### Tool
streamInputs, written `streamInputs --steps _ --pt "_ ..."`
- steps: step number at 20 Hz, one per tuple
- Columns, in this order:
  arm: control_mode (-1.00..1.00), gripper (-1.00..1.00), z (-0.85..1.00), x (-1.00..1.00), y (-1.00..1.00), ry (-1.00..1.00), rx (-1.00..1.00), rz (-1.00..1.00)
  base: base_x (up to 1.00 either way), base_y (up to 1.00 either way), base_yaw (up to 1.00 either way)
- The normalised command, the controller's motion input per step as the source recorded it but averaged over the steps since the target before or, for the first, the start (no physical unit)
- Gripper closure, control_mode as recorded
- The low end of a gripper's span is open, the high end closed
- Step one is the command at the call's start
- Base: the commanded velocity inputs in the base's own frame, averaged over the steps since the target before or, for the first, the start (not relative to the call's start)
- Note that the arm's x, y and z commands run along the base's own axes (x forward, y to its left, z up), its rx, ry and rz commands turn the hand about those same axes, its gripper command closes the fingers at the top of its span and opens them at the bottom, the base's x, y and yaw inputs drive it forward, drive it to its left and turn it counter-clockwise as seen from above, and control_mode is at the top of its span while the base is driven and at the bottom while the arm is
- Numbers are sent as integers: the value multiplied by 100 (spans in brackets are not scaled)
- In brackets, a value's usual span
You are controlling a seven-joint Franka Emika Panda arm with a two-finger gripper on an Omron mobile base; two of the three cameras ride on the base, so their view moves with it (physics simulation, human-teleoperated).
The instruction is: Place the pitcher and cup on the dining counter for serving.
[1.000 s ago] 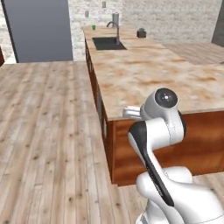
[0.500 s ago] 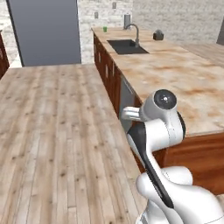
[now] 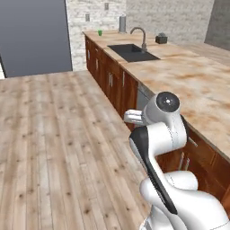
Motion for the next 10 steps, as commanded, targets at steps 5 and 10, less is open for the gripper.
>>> streamInputs --steps 5,10 --pt "100 -100 0 0 0 0 0 0 100 83 -29" --pt "100 -100 0 0 0 0 0 0 100 71 -35"
